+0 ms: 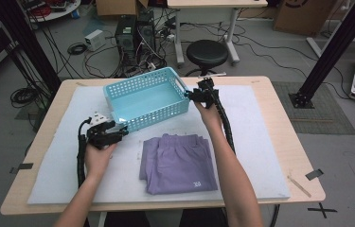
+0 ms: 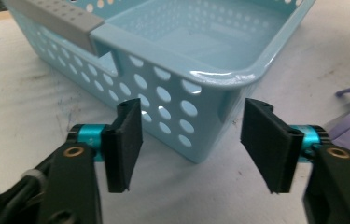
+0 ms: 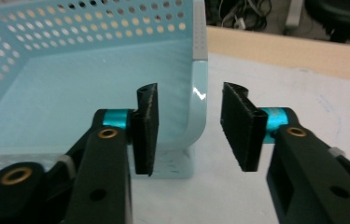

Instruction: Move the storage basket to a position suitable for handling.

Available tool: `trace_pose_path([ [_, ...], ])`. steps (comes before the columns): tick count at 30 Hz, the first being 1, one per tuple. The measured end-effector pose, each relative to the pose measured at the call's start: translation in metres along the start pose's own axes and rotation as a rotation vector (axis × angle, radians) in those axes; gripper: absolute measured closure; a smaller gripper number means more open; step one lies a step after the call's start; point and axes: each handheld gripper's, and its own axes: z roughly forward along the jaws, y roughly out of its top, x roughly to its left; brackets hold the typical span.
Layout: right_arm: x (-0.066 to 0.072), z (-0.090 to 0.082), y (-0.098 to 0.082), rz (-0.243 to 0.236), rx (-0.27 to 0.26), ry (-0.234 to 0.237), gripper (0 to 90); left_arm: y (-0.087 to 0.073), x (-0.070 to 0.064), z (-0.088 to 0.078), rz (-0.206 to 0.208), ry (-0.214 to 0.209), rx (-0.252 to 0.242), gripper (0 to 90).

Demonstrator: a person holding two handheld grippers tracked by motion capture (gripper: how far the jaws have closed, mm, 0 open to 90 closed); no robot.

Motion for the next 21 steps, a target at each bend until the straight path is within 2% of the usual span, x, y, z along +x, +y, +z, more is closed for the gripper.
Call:
trace_pose_path([
  [1, 0.0, 0.006, 0.001, -0.003, 0.027, -0.009, 68.0, 0.005, -0.001, 0.003, 0.021, -0.01, 0.01, 39.7],
  [2, 0.0, 0.009, 0.001, -0.012, 0.041, -0.012, 69.8, 0.006, -0.002, 0.004, 0.033, 0.011, 0.009, 40.3],
  [5, 0.001, 0.008, 0.0, -0.01, 0.038, -0.017, 74.8, 0.005, -0.001, 0.006, 0.025, -0.001, 0.007, 40.1],
  [10, 0.001, -0.001, -0.001, -0.009, 0.071, -0.03, 75.8, 0.004, -0.001, 0.009, 0.026, -0.031, -0.008, 40.2],
  [13, -0.004, -0.019, -0.01, 0.021, 0.088, -0.05, 76.3, 0.006, -0.009, 0.013, 0.048, -0.072, -0.012, 40.0],
  [14, -0.004, -0.019, -0.01, 0.021, 0.088, -0.05, 76.3, 0.006, -0.009, 0.013, 0.048, -0.072, -0.012, 39.9],
  [15, -0.007, -0.032, -0.019, 0.038, 0.085, -0.06, 76.3, 0.01, -0.013, 0.016, 0.055, -0.086, 0.004, 39.6],
  [17, -0.01, -0.043, -0.027, 0.047, 0.076, -0.08, 76.1, 0.017, -0.019, 0.022, 0.068, -0.109, 0.023, 39.2],
  [19, -0.013, -0.056, -0.036, 0.052, 0.068, -0.107, 76.0, 0.018, -0.021, 0.024, 0.077, -0.117, 0.03, 39.0],
  [21, -0.015, -0.062, -0.041, 0.06, 0.062, -0.114, 75.9, 0.02, -0.028, 0.029, 0.087, -0.117, 0.02, 39.6],
])
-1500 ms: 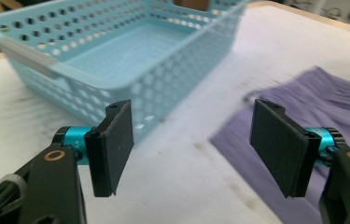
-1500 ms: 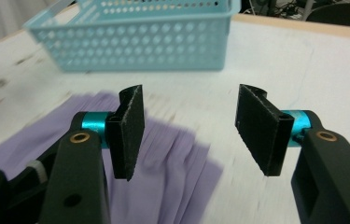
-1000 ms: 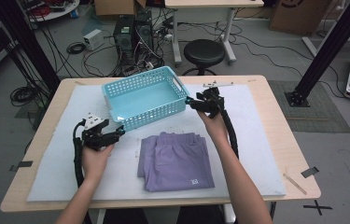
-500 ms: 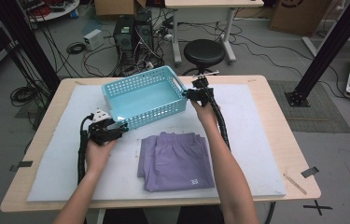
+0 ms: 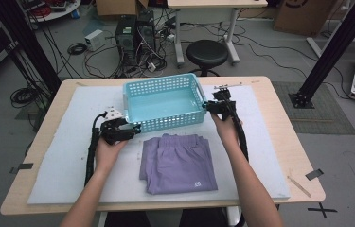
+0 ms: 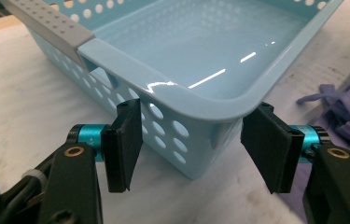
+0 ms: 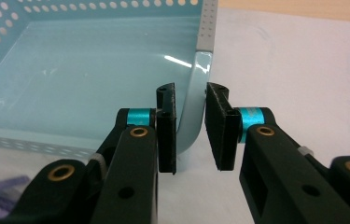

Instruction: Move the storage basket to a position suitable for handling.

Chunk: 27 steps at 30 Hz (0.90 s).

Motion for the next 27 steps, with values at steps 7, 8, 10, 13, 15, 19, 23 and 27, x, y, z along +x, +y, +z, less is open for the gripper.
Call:
trace_pose_path([
  [7, -0.006, -0.034, -0.03, 0.011, -0.025, -0.018, 75.1, 0.002, -0.01, 0.008, 0.022, -0.023, -0.012, 48.2],
  [8, -0.007, -0.035, -0.031, 0.014, -0.025, -0.017, 75.2, 0.002, -0.01, 0.008, 0.022, -0.023, -0.012, 48.3],
  [10, -0.007, -0.039, -0.034, 0.015, -0.032, -0.02, 75.4, 0.003, -0.013, 0.009, 0.031, -0.025, -0.009, 48.3],
  [13, -0.008, -0.04, -0.037, 0.016, -0.04, -0.021, 75.3, 0.004, -0.015, 0.008, 0.038, -0.022, -0.002, 48.3],
  [15, -0.008, -0.041, -0.038, 0.023, -0.041, -0.021, 75.3, 0.003, -0.015, 0.008, 0.036, -0.022, -0.002, 48.3],
  [19, -0.008, -0.041, -0.039, 0.022, -0.049, -0.017, 73.1, 0.003, -0.016, 0.008, 0.038, -0.015, -0.001, 47.4],
  [23, -0.009, -0.043, -0.04, 0.015, -0.07, -0.02, 54.3, 0.003, -0.015, 0.006, 0.031, 0.048, -0.001, 32.5],
  [27, -0.013, -0.053, -0.041, 0.001, -0.136, 0.004, 42.7, -0.001, -0.01, -0.01, -0.001, 0.047, -0.043, 29.4],
])
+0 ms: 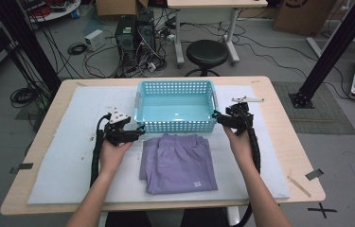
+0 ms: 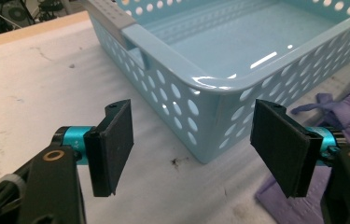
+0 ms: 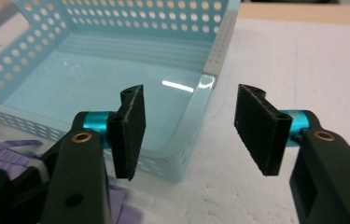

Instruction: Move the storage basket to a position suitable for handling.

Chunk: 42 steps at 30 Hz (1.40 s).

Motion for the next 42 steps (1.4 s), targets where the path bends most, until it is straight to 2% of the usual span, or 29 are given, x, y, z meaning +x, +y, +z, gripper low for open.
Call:
trace_pose_path([
  [5, 0.0, -0.016, -0.004, -0.069, -0.061, 0.042, 39.1, 0.0, 0.0, -0.02, 0.005, -0.002, -0.037, 27.9],
  [6, 0.0, -0.016, -0.004, -0.069, -0.061, 0.042, 39.1, 0.0, 0.0, -0.027, 0.01, -0.001, -0.047, 27.9],
  [7, 0.0, -0.023, -0.007, -0.08, -0.077, 0.063, 36.6, 0.001, -0.002, -0.038, 0.017, -0.006, -0.066, 27.7],
  [8, 0.0, -0.023, -0.007, -0.08, -0.077, 0.063, 36.6, 0.001, -0.002, -0.038, 0.017, -0.006, -0.066, 27.5],
  [12, 0.003, -0.043, -0.018, -0.106, -0.127, 0.106, 31.9, 0.002, -0.008, -0.065, 0.055, -0.015, -0.112, 27.1],
  [14, 0.007, -0.053, -0.025, -0.129, -0.149, 0.121, 30.0, 0.0, -0.011, -0.084, 0.071, -0.03, -0.152, 26.8],
  [18, 0.011, -0.064, -0.035, -0.167, -0.162, 0.125, 27.8, -0.004, -0.013, -0.095, 0.07, -0.048, -0.178, 26.8],
  [19, 0.015, -0.072, -0.045, -0.189, -0.186, 0.132, 27.6, -0.004, -0.013, -0.097, 0.073, -0.055, -0.177, 26.8],
  [22, 0.016, -0.077, -0.051, -0.199, -0.185, 0.151, 27.6, -0.007, -0.012, -0.102, 0.088, -0.064, -0.179, 26.8],
  [26, 0.02, -0.086, -0.061, -0.247, -0.16, 0.17, 27.6, -0.01, -0.009, -0.106, 0.08, -0.069, -0.186, 26.8],
  [28, 0.02, -0.087, -0.062, -0.242, -0.165, 0.181, 27.7, -0.011, -0.007, -0.107, 0.071, -0.071, -0.194, 26.8],
  [31, 0.015, -0.084, -0.068, -0.238, -0.197, 0.238, 27.8, -0.011, -0.009, -0.108, 0.082, -0.051, -0.215, 26.8],
  [35, 0.011, -0.083, -0.071, -0.268, -0.206, 0.241, 28.5, -0.013, -0.012, -0.107, 0.089, -0.067, -0.213, 26.8],
  [37, 0.01, -0.084, -0.07, -0.266, -0.199, 0.243, 29.5, -0.014, -0.014, -0.106, 0.092, -0.07, -0.214, 26.8],
  [38, 0.006, -0.084, -0.068, -0.249, -0.156, 0.245, 25.3, -0.014, -0.014, -0.106, 0.094, -0.069, -0.212, 26.8],
  [39, 0.006, -0.084, -0.068, -0.249, -0.156, 0.245, 25.3, -0.014, -0.014, -0.105, 0.095, -0.067, -0.211, 26.8],
  [40, 0.003, -0.084, -0.066, -0.213, -0.127, 0.236, 21.5, -0.015, -0.014, -0.105, 0.09, -0.07, -0.209, 26.8],
  [42, 0.001, -0.085, -0.067, -0.203, -0.141, 0.217, 21.4, -0.015, -0.013, -0.105, 0.089, -0.071, -0.208, 26.8],
])
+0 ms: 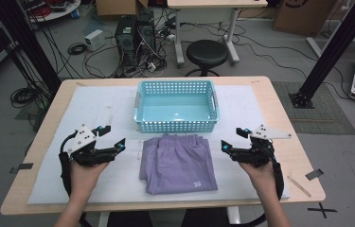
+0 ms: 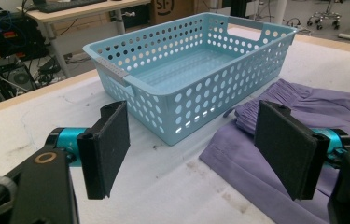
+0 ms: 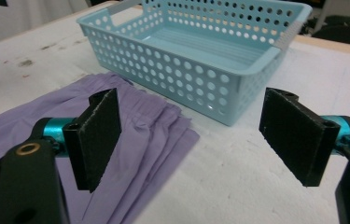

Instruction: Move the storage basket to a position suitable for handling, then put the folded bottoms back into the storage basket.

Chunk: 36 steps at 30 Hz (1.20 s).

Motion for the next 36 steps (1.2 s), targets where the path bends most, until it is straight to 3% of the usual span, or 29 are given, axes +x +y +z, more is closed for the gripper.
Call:
trace_pose_path([
  [5, -0.001, -0.003, 0.0, -0.003, -0.015, -0.033, 21.4, 0.0, 0.001, -0.001, -0.006, 0.005, -0.002, 26.8],
  [19, -0.001, -0.006, 0.0, 0.004, -0.022, -0.043, 21.4, -0.001, -0.002, 0.002, 0.001, -0.02, 0.009, 26.8],
  [24, -0.002, -0.007, -0.002, 0.01, -0.025, -0.056, 21.8, -0.003, -0.002, 0.003, -0.03, -0.071, 0.002, 26.8],
  [29, 0.0, -0.009, -0.007, 0.021, -0.027, -0.063, 23.5, -0.007, -0.009, 0.001, -0.043, -0.162, -0.006, 26.1],
  [33, 0.006, -0.008, -0.013, 0.01, -0.02, -0.073, 24.6, -0.012, -0.02, 0.003, -0.055, -0.193, 0.037, 26.1],
  [36, 0.011, -0.007, -0.017, 0.012, -0.013, -0.067, 24.7, -0.02, -0.029, 0.006, -0.102, -0.199, 0.093, 26.1],
])
